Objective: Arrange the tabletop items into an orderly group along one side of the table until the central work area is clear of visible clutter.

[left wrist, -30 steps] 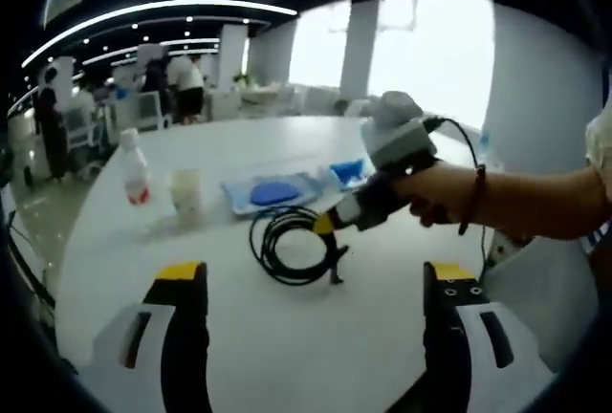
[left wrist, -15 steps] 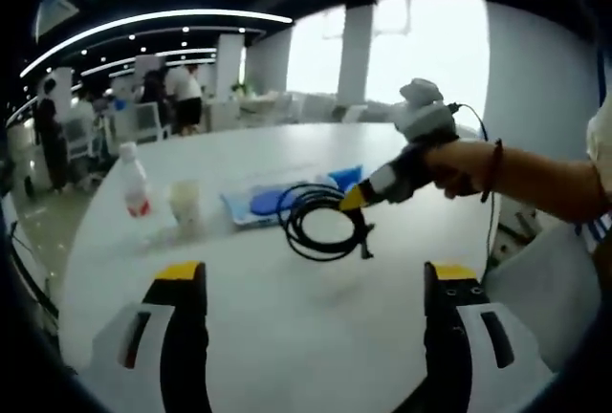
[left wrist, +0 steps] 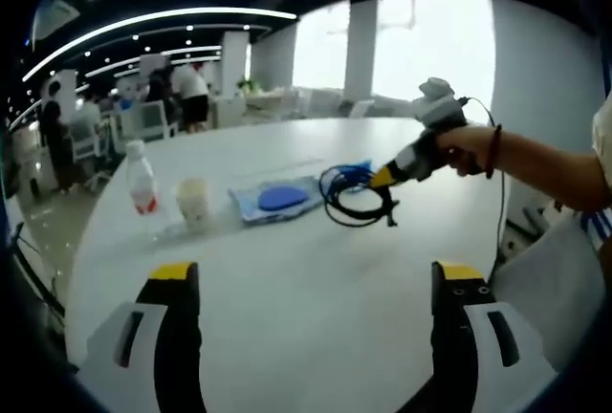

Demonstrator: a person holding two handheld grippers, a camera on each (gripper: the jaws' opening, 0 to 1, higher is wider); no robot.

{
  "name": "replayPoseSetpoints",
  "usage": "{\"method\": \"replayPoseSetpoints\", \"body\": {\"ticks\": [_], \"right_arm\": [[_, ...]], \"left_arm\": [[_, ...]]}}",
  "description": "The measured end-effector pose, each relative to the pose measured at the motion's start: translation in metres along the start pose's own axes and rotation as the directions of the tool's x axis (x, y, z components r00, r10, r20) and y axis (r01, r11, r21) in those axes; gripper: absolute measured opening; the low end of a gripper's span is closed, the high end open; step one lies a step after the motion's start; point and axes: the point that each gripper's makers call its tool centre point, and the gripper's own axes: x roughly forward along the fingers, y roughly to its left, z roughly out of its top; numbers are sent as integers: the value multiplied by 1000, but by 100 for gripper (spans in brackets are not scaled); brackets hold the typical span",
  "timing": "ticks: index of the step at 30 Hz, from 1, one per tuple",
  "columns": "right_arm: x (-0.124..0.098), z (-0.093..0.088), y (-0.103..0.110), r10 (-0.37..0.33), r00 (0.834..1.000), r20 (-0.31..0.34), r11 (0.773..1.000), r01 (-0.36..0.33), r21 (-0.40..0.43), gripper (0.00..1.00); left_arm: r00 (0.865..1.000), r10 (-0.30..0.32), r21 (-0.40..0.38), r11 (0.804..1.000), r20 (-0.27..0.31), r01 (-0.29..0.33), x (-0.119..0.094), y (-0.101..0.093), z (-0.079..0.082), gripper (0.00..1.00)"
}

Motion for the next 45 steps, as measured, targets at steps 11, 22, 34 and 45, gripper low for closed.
{"method": "replayPoseSetpoints", "body": {"ticks": [11, 22, 34, 45], "right_arm": [[14, 4, -43, -68, 997, -36, 997, 70, 46, 4], [30, 0, -61, -91, 992, -83, 996, 92, 9, 4], [41, 1, -76, -163, 984, -68, 972, 148, -180, 5], [51, 0, -82, -242, 969, -51, 911, 208, -357, 7]], "left_arm": [[999, -51, -28, 998, -6, 51, 4, -11, -1, 99], [997, -69, -19, 997, -31, 69, 6, -15, -7, 98], [996, -75, -13, 997, -50, 75, 6, -15, -11, 96], [996, -68, 7, 998, -52, 69, 6, -16, -11, 96]]}}
